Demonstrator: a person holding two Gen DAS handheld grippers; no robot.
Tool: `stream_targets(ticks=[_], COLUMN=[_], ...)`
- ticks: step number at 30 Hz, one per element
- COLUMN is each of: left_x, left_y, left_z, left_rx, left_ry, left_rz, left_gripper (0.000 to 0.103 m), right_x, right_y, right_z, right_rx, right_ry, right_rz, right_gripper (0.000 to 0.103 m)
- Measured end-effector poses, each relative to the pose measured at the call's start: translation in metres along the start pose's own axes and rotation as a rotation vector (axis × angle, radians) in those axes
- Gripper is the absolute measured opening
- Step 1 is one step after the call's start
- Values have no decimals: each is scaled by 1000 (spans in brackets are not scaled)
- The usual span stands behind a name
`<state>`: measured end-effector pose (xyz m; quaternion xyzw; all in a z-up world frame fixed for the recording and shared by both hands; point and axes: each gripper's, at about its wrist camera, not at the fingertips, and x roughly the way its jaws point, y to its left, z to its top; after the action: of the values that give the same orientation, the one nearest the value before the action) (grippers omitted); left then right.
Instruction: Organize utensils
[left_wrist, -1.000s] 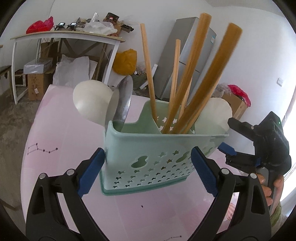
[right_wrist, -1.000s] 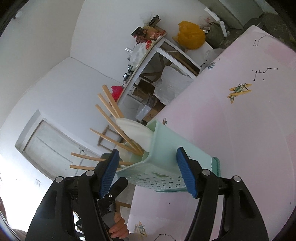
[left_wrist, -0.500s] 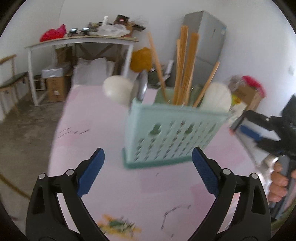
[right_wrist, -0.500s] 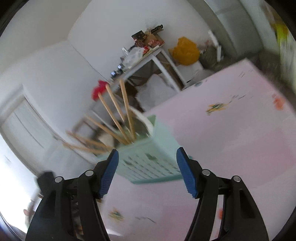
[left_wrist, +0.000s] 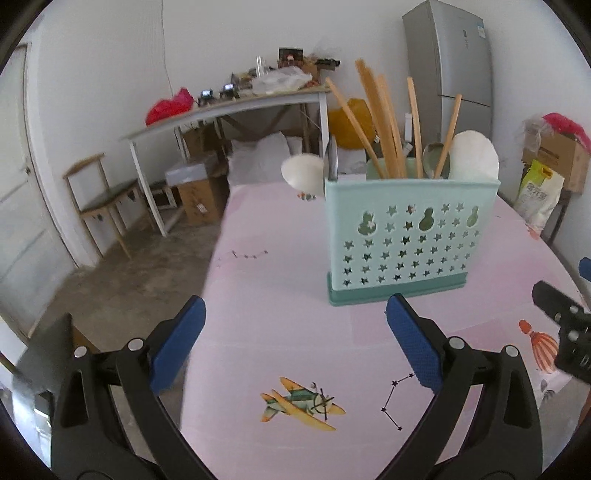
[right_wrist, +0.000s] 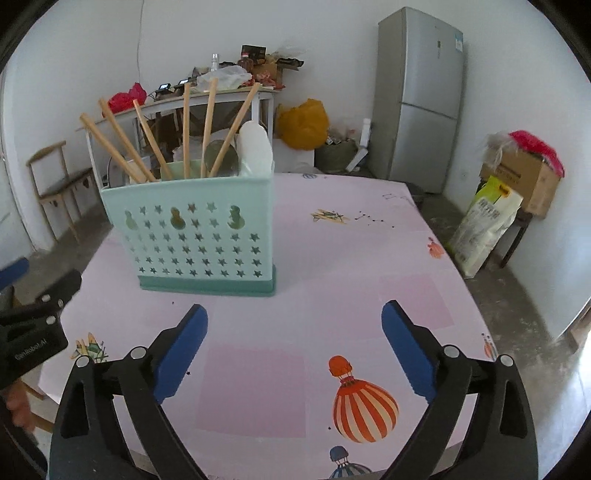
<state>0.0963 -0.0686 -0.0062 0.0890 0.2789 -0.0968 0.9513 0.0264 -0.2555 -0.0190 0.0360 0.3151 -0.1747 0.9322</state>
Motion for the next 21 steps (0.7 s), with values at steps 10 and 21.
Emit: stream_targets(ticks=[10,21], left_x=[-11,-12], left_y=[8,19], left_z=[19,20], left_rx=[-9,-85], left_ry=[48,71], left_rz=[35,38], left_gripper=[95,95], right_x=[-15,-20], right_y=[13,15], right_z=[9,12], right_rx=[-6,-12], right_ry=[-20,-20], right_rz=[-35,-64], right_gripper=[96,96])
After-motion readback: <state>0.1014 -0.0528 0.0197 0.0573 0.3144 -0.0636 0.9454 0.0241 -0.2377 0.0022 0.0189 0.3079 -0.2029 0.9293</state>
